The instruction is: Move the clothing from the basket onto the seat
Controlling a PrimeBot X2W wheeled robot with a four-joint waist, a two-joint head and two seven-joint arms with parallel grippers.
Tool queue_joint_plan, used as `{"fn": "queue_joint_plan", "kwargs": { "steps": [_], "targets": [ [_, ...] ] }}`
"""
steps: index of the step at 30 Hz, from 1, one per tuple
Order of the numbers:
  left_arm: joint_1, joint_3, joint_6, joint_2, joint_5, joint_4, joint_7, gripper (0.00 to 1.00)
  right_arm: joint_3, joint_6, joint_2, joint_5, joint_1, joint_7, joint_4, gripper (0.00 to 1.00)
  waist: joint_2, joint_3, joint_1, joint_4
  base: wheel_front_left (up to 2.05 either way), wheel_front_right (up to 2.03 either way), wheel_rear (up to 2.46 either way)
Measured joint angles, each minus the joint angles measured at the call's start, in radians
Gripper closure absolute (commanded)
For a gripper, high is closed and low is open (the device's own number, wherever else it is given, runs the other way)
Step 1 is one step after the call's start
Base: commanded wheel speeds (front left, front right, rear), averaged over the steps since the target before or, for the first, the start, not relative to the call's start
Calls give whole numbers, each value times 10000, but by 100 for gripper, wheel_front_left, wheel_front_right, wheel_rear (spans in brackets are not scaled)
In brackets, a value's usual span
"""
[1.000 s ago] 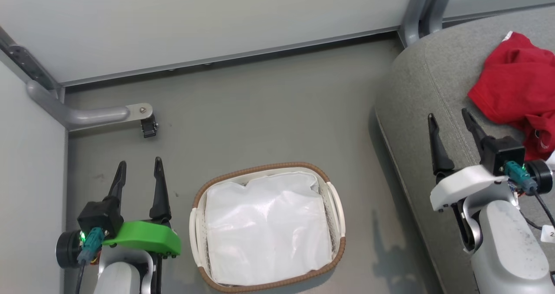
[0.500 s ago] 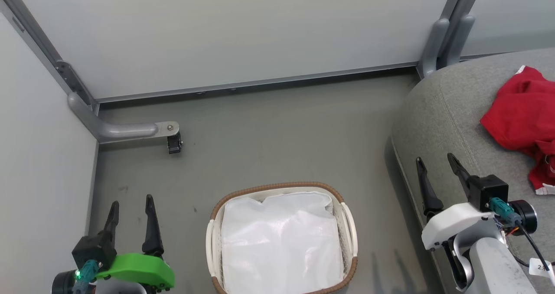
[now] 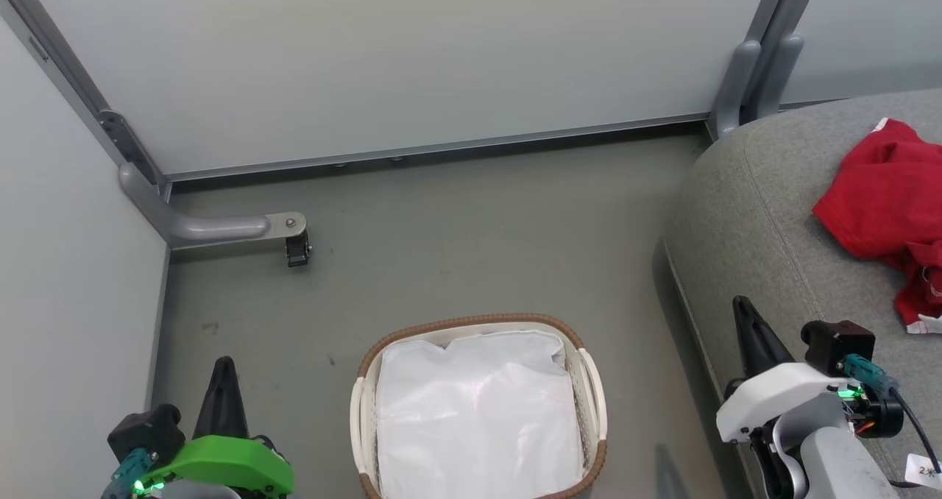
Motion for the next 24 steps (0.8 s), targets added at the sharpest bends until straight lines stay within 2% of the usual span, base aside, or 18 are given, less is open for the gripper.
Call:
{"fn": "queue_joint_plan", "kwargs": {
  "steps": [24],
  "targets": [
    [-12,299,-215,0,-3756,-470,976,100,-96,0,-8,4305,357,932,-807,100,0,-143,0,-73,0,0,0]
  ]
}}
